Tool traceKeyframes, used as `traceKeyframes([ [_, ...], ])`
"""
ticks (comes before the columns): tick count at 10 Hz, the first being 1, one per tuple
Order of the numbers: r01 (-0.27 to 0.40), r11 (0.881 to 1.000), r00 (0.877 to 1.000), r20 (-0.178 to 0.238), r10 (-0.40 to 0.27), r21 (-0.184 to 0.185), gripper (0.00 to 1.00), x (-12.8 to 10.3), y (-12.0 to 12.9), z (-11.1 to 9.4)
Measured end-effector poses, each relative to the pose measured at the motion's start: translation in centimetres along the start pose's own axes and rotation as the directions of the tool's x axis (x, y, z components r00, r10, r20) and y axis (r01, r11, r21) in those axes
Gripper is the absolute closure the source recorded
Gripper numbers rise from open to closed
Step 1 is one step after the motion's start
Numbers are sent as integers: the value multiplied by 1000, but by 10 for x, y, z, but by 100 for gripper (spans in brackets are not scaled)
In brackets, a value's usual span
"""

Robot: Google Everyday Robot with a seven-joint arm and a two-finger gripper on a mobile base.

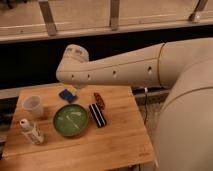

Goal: Knock the bottle over

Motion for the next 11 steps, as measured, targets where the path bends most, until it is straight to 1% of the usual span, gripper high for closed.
traceKeyframes([
  [6, 0, 1000, 1000, 0, 0, 0, 21, 0, 0, 0],
  [7, 0, 1000, 1000, 0, 0, 0, 25, 0, 0, 0],
  [8, 0, 1000, 1000, 0, 0, 0, 35, 0, 0, 0],
  [9, 0, 1000, 1000, 0, 0, 0, 47, 0, 0, 0],
  [10, 0, 1000, 1000, 0, 0, 0, 55, 0, 0, 0],
  [11, 0, 1000, 1000, 0, 0, 0, 67, 0, 0, 0],
])
